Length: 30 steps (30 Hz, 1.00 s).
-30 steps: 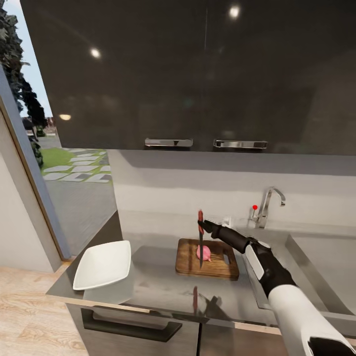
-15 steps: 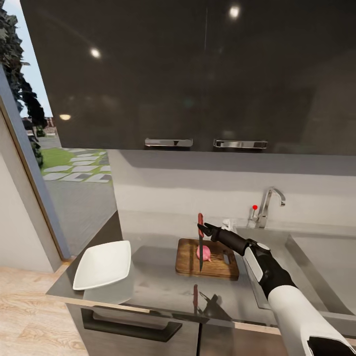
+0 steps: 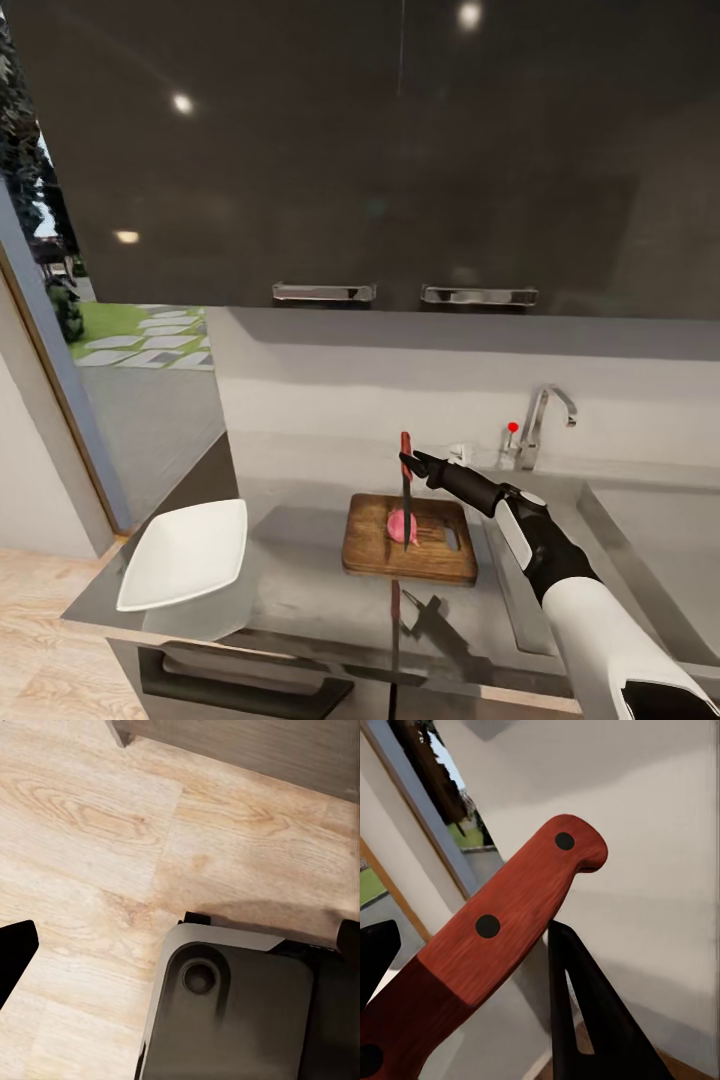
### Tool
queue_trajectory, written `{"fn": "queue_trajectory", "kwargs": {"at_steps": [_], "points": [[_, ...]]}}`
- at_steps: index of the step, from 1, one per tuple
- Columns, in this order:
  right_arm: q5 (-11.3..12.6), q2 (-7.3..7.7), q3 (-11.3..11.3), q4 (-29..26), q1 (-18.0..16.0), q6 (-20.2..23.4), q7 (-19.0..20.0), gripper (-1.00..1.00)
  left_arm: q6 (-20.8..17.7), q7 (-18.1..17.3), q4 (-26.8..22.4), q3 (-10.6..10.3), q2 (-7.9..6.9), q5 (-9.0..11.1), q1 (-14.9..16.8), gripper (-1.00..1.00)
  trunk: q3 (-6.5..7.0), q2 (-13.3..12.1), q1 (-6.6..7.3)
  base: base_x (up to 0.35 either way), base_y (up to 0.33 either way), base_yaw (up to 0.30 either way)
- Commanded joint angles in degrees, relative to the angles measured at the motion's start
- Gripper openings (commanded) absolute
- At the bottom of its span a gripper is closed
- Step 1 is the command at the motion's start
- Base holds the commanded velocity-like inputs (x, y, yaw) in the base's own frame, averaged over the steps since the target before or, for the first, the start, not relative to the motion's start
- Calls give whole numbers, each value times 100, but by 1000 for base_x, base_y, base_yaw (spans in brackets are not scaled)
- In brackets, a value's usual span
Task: In the kitchen, take the Vidalia onion out of the sink, dice it on the chopping board with the paring knife, put the diced onion into the bowl on the countertop, then place both the paring knife and the chopping board into the sink.
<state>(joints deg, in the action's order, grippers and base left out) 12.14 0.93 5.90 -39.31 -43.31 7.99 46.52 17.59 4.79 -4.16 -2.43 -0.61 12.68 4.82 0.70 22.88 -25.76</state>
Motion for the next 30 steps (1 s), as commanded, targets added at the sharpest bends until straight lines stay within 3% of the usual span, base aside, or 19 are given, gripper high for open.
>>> {"fn": "queue_trajectory", "kwargs": {"at_steps": [1,30], "points": [[60,1,11,2,-2,63,31,-100,17,13,3,-29,0,33,1,100,-2,4,-3,41,-25,0],[54,170,16,11,-2,63,37,-100,17,13,3,-29,0,33,1,100,-2,4,-3,32,-17,0]]}}
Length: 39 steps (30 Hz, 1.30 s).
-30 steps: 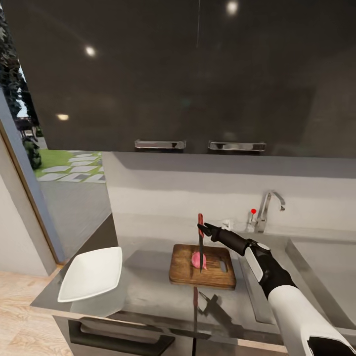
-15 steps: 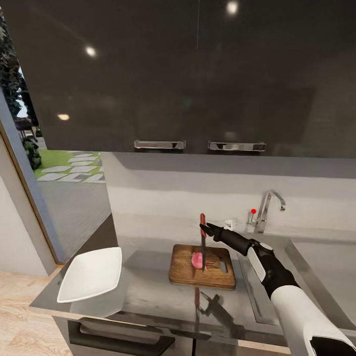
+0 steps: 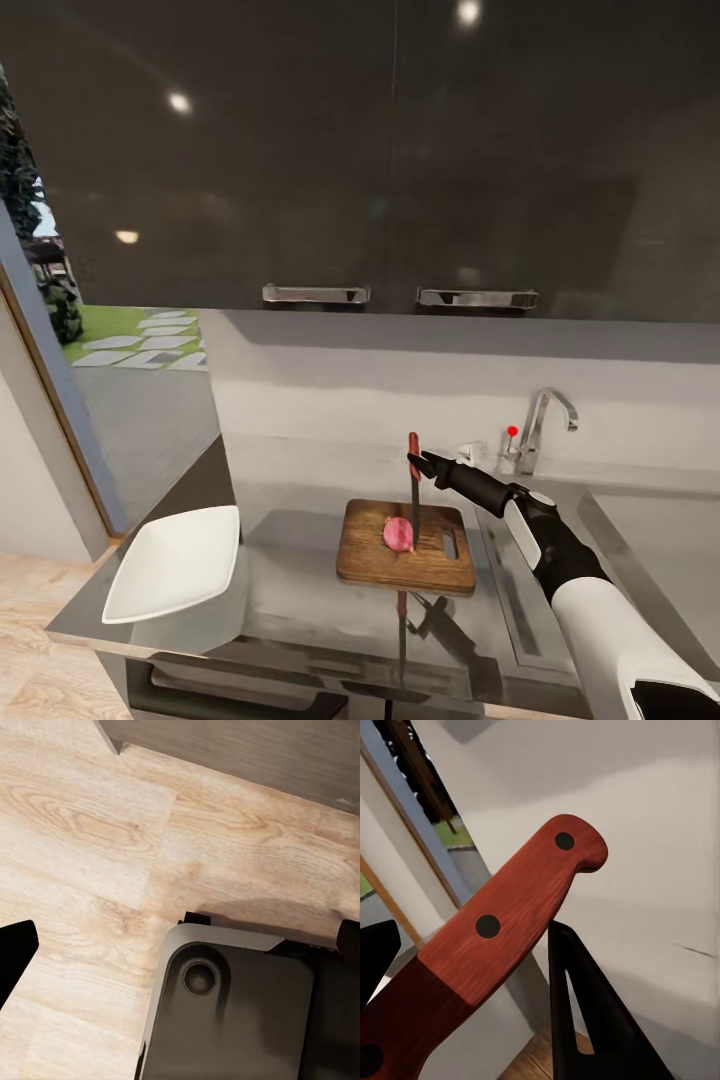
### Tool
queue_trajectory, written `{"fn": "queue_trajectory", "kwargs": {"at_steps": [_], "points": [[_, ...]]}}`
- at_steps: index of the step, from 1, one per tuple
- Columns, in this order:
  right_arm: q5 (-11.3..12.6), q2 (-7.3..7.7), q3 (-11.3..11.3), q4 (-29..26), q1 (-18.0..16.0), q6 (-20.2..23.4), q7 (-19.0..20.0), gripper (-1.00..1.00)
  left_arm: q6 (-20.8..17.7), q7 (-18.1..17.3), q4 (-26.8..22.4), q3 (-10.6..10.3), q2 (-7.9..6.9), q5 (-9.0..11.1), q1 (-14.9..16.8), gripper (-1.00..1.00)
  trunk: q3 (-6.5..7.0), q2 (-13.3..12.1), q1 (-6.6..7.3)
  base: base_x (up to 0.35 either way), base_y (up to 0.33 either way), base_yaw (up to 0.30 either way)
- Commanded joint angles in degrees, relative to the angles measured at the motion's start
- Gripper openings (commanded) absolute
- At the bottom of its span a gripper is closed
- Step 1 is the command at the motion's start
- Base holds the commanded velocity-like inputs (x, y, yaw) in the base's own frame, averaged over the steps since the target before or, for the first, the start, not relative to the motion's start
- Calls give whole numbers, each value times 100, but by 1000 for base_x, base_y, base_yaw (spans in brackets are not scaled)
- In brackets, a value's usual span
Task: In the kitchen, take the Vidalia onion out of the sink, dice it on the chopping board with the paring knife, put the diced onion into the bowl on the countertop, then place both the paring knife and the chopping board into the sink.
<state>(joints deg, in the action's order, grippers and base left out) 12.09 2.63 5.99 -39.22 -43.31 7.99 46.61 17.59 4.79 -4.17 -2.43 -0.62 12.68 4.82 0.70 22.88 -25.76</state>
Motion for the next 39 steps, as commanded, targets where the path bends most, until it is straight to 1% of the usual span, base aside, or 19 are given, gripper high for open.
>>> {"fn": "queue_trajectory", "kwargs": {"at_steps": [1,21,25,26,28,31,35,36,39], "points": [[60,0,6,2,-2,63,26,-100,17,13,4,-29,0,33,1,100,-2,4,-2,4,-2,0],[64,0,5,3,-2,72,12,-100,17,13,17,-33,2,33,1,100,-2,4,-2,0,0,0],[60,0,7,3,-2,72,9,-100,17,-10,281,-40,15,35,1,100,-2,4,-2,0,0,0],[59,0,7,3,-2,72,8,-100,17,-18,434,-36,39,34,1,100,-2,4,-2,0,0,0],[58,1,7,3,-2,72,7,-100,6,-26,688,-32,133,43,1,100,-2,4,-2,0,0,0],[57,1,8,3,-2,72,0,-100,-21,-26,817,-30,185,48,-4,100,-2,4,-2,0,0,0],[57,-1,8,3,-2,72,-25,-100,-51,-38,872,-31,215,54,-13,100,-2,4,-2,0,0,0],[57,2,8,3,-2,72,-44,-100,-96,-70,882,-30,220,56,-21,100,-2,4,-2,0,0,0],[57,7,15,3,-2,72,-70,-100,-428,-322,894,-30,226,58,-30,100,-2,4,-2,0,0,0]]}}
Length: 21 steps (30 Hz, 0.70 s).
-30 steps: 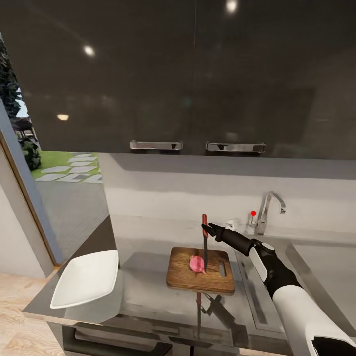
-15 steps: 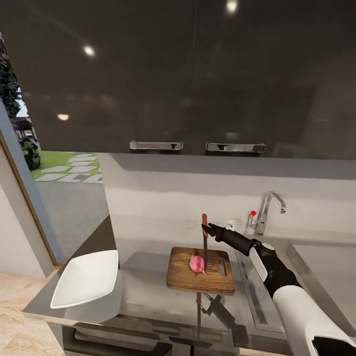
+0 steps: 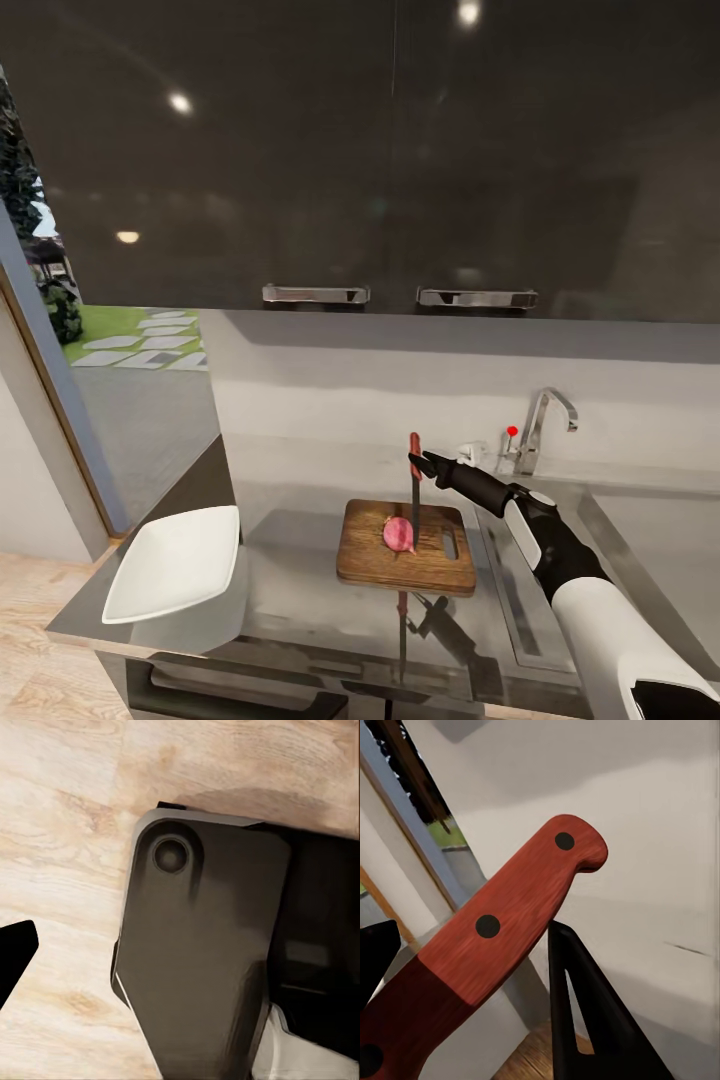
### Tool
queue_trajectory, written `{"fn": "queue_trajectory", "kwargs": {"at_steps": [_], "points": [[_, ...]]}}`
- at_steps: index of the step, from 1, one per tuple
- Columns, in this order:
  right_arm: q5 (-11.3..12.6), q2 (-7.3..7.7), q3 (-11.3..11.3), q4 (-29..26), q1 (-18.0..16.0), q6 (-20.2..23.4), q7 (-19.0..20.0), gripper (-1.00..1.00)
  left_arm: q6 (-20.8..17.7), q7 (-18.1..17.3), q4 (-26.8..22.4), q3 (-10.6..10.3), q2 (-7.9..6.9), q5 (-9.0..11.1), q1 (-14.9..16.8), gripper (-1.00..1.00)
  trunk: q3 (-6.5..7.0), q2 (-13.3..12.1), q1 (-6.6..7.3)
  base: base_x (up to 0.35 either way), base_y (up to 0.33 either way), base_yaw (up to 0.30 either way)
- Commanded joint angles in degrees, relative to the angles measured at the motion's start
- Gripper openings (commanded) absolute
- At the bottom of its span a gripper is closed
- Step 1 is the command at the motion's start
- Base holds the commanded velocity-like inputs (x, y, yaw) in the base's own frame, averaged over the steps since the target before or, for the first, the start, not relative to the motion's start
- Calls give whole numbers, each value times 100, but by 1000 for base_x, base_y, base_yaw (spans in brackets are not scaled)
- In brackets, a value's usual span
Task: In the kitchen, take the Vidalia onion out of the sink, dice it on the chopping board with the paring knife, put the diced onion into the bowl on the countertop, then place both the paring knife and the chopping board into the sink.
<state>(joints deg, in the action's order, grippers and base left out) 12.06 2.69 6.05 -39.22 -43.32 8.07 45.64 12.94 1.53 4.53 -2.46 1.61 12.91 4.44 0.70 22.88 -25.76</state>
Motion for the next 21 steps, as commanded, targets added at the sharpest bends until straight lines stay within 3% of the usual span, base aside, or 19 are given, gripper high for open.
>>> {"fn": "queue_trajectory", "kwargs": {"at_steps": [1,7,15,21], "points": [[60,1,9,2,-1,63,23,-100,-154,-151,27,-27,4,32,5,100,-2,4,-2,0,0,0],[60,3,4,2,-1,63,24,-100,-600,-501,16,-25,-86,28,-4,100,-2,4,-2,0,0,0],[73,-5,-7,2,-1,75,40,-100,-610,-507,13,-18,-116,27,-5,100,-2,4,-2,9,0,0],[86,-21,-15,9,-1,95,65,-100,-609,-513,13,-18,-110,27,-5,100,-2,4,-2,180,0,0]]}}
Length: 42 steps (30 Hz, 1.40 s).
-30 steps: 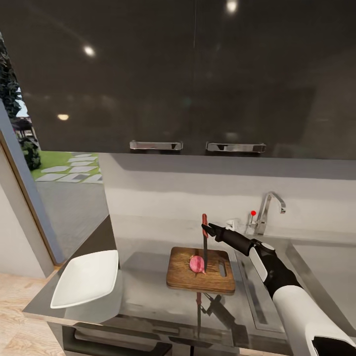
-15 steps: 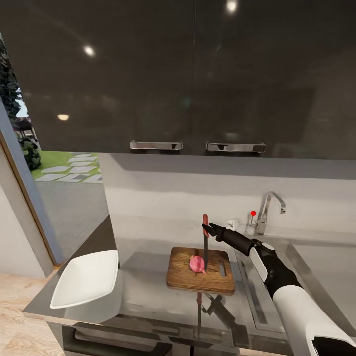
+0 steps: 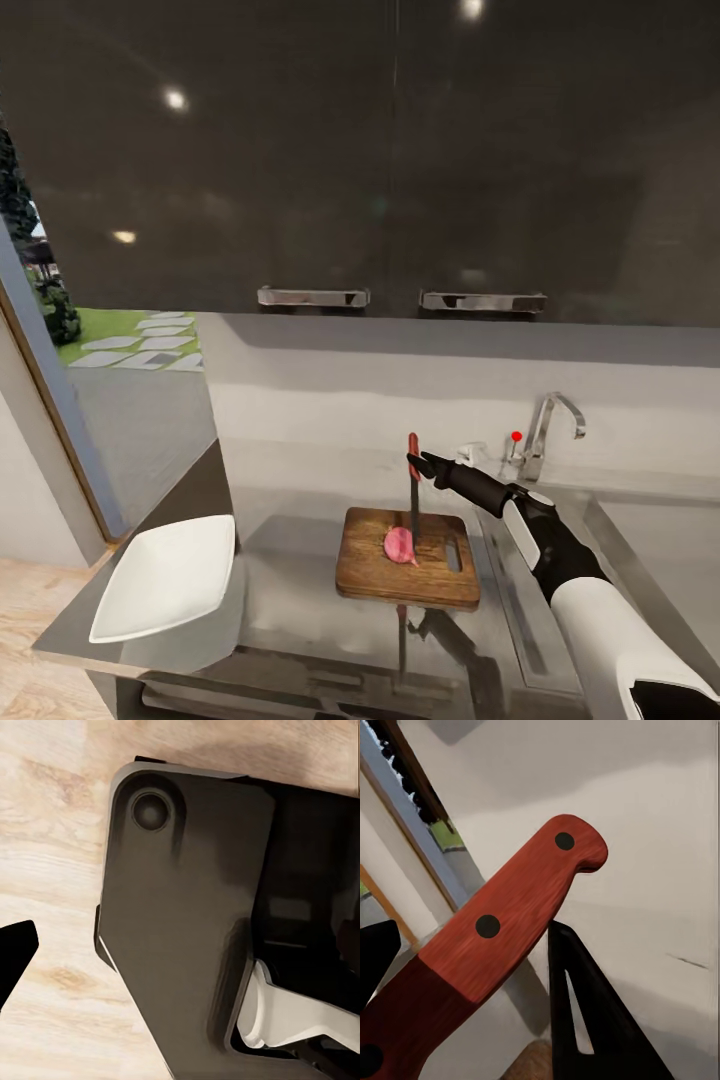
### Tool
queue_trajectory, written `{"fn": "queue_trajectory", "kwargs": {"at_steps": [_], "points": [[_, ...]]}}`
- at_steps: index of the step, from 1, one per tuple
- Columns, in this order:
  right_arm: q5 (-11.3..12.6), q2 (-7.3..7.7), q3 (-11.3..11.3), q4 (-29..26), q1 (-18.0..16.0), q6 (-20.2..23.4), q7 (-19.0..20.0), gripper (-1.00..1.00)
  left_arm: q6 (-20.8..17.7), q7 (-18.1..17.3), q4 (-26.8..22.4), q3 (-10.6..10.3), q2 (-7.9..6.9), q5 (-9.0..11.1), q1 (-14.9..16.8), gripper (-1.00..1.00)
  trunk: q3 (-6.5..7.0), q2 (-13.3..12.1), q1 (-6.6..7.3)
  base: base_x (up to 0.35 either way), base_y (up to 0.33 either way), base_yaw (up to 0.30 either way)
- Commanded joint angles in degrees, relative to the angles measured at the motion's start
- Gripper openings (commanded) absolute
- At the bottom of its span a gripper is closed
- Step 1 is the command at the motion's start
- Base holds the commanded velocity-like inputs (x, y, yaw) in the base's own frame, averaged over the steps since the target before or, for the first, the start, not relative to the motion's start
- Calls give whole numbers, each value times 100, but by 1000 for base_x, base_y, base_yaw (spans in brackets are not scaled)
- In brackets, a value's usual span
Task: In the kitchen, take the Vidalia onion out of the sink, dice it on the chopping board with the paring knife, put the diced onion into the bowl on the countertop, then place both the paring knife and the chopping board into the sink.
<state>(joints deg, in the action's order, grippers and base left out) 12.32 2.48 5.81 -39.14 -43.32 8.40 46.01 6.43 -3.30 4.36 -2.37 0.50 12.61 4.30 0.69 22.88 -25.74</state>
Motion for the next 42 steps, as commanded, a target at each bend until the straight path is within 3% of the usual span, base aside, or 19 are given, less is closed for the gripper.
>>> {"fn": "queue_trajectory", "kwargs": {"at_steps": [1,29,42], "points": [[59,0,8,2,-1,63,28,-100,43,-30,29,-26,1,58,9,100,-2,4,-5,265,0,0],[86,-72,8,424,-1,66,231,-100,43,-30,29,-30,12,58,9,100,-2,4,-5,38,0,0],[49,-379,0,425,-1,35,50,-100,43,-39,29,-35,12,58,9,100,-2,4,-5,0,0,0]]}}
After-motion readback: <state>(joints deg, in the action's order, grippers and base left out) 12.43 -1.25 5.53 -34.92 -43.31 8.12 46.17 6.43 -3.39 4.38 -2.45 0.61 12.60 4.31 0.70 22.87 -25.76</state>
